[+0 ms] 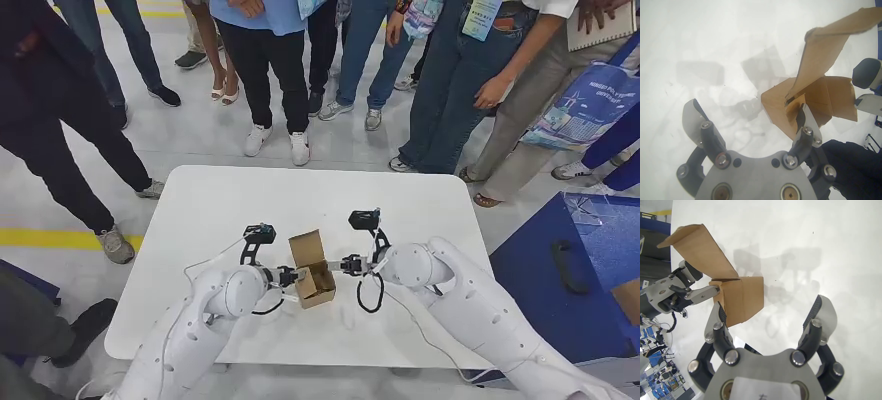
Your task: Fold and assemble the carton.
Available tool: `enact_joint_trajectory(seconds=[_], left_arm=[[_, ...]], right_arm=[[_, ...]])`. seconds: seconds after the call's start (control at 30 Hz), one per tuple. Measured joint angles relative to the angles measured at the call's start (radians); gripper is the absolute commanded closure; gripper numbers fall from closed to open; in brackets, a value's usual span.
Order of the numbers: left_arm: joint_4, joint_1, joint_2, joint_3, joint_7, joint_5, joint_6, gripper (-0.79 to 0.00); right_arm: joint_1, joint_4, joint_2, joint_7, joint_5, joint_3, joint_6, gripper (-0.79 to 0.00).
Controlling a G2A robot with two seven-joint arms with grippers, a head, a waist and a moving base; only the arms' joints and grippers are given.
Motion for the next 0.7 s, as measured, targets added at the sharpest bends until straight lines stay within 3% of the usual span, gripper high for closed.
enact_joint_trajectory(seconds=[0.7], left_arm=[[0.097, -0.038, -0.023, 0.019, 0.0, -0.017, -0.03, -0.785]], right_arm=[[0.036, 0.077, -0.071, -0.013, -0.061, -0.088, 0.017, -0.785]])
